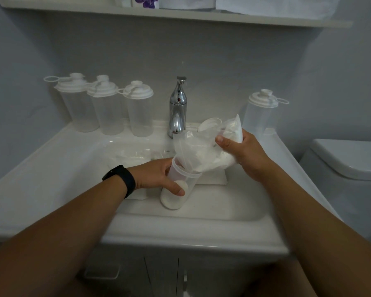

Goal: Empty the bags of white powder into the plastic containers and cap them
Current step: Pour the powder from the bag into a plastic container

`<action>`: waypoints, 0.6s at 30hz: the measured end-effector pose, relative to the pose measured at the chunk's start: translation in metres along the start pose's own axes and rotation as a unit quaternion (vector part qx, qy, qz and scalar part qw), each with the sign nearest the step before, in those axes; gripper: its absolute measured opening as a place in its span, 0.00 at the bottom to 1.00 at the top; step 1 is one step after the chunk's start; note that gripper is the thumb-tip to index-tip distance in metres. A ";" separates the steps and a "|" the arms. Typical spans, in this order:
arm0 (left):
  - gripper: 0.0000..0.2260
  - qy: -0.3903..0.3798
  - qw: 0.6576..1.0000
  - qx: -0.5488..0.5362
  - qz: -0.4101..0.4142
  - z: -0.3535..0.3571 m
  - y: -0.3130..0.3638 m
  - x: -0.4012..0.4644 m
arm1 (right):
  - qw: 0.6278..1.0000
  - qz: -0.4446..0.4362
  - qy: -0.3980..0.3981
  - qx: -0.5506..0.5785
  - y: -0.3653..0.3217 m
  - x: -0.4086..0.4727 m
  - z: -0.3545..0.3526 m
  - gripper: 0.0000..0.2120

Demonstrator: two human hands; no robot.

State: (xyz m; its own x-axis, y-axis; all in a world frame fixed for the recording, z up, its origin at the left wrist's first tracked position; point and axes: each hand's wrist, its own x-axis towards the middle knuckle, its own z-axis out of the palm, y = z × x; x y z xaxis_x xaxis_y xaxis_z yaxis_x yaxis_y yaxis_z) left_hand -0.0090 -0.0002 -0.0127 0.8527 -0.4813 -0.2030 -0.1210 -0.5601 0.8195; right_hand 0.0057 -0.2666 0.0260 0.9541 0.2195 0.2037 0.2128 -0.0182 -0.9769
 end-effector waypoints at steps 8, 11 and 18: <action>0.28 -0.002 1.000 0.004 0.004 -0.001 -0.001 0.001 | 1.000 -0.004 -0.007 0.006 -0.001 -0.001 0.001 0.22; 0.28 -0.001 1.000 0.002 0.001 0.000 0.000 0.001 | 1.000 -0.005 -0.007 0.001 -0.001 -0.001 0.000 0.22; 0.28 0.003 1.000 0.006 -0.003 0.000 0.001 0.000 | 1.000 -0.006 0.002 -0.009 0.001 0.001 -0.001 0.21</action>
State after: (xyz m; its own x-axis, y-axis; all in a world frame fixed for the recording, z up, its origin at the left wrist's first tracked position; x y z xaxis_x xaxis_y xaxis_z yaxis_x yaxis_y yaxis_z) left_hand -0.0093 -0.0005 -0.0121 0.8561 -0.4746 -0.2046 -0.1225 -0.5710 0.8117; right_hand 0.0070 -0.2672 0.0251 0.9523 0.2165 0.2148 0.2271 -0.0331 -0.9733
